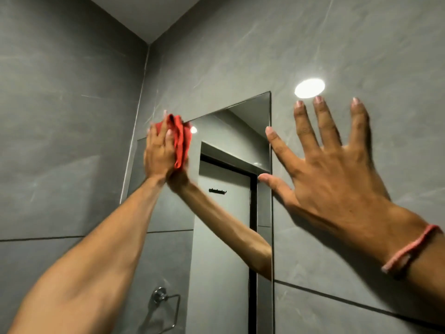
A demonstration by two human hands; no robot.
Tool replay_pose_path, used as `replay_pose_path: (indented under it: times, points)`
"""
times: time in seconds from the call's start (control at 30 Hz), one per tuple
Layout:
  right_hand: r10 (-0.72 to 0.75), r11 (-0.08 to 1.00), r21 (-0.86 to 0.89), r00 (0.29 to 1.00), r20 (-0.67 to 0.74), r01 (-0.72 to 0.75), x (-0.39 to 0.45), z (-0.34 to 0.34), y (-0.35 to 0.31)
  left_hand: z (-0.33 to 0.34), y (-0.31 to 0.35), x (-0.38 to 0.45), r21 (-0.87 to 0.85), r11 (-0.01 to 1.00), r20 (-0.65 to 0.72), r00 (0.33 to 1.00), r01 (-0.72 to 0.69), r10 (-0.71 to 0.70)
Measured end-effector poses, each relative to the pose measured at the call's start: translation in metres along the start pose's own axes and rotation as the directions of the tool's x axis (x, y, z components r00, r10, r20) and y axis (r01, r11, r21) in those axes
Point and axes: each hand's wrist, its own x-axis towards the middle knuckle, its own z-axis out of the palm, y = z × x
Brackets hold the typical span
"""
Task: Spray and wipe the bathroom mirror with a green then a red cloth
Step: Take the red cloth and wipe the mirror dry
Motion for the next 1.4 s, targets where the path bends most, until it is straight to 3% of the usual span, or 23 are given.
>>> replay_pose_path:
  times: [0.13, 0.27, 0.53, 0.67, 0.83, 0.9, 0.97, 1.03, 1.1, 1.17, 1.23, 1.4]
  points:
    - [-0.009, 0.999, -0.053, 0.999, -0.05, 0.007, -0.003, 0.004, 0.002, -0.023, -0.126, -0.058, 0.016, 0.972, 0.017, 0.972, 0.233, -0.233]
    - [-0.01, 0.999, -0.051, 0.988, -0.152, 0.002, 0.0, 0.014, 0.002, -0.038, -0.201, -0.165, -0.013, 0.876, 0.0, 0.876, 0.482, -0.482]
    - [-0.021, 1.0, -0.016, 0.985, -0.17, 0.018, 0.0, 0.019, 0.002, -0.073, -0.209, -0.395, -0.041, 0.68, -0.027, 0.679, 0.733, -0.734]
    - [-0.056, 0.998, 0.022, 0.993, -0.101, 0.059, -0.002, 0.004, 0.003, -0.073, -0.158, -0.448, -0.081, 0.623, -0.052, 0.621, 0.778, -0.782]
    - [-0.079, 0.996, 0.046, 0.996, -0.03, 0.08, -0.008, -0.011, 0.004, -0.065, -0.058, -0.468, -0.173, 0.704, -0.08, 0.703, 0.689, -0.707]
    - [-0.088, 0.994, 0.067, 0.996, -0.009, 0.088, -0.007, -0.015, 0.009, -0.057, -0.009, -0.439, -0.201, 0.803, -0.065, 0.811, 0.56, -0.582]
    - [-0.081, 0.993, 0.081, 0.997, 0.009, 0.08, -0.008, -0.018, 0.019, -0.047, 0.047, -0.39, -0.196, 0.919, -0.014, 0.936, 0.343, -0.353]
    - [-0.051, 0.997, 0.058, 0.999, 0.012, 0.05, -0.009, -0.02, 0.03, -0.032, 0.105, -0.332, -0.255, 0.963, 0.046, 0.996, 0.084, -0.075]
    - [-0.025, 0.999, 0.038, 1.0, 0.012, 0.024, -0.01, -0.021, 0.038, -0.016, 0.156, -0.268, -0.294, 0.929, 0.065, 0.965, -0.224, 0.253]
    - [-0.01, 1.0, 0.022, 1.0, 0.009, 0.01, -0.011, -0.02, 0.039, 0.001, 0.186, -0.197, -0.198, 0.893, 0.062, 0.904, -0.404, 0.422]
    - [0.001, 1.0, 0.014, 1.0, -0.013, -0.001, -0.011, -0.018, 0.038, 0.011, 0.191, -0.126, -0.12, 0.898, 0.035, 0.902, -0.424, 0.431]
    - [0.015, 1.0, -0.017, 0.999, -0.041, -0.016, -0.008, -0.011, 0.037, 0.011, 0.102, -0.041, -0.131, 0.967, -0.046, 0.976, -0.217, 0.213]
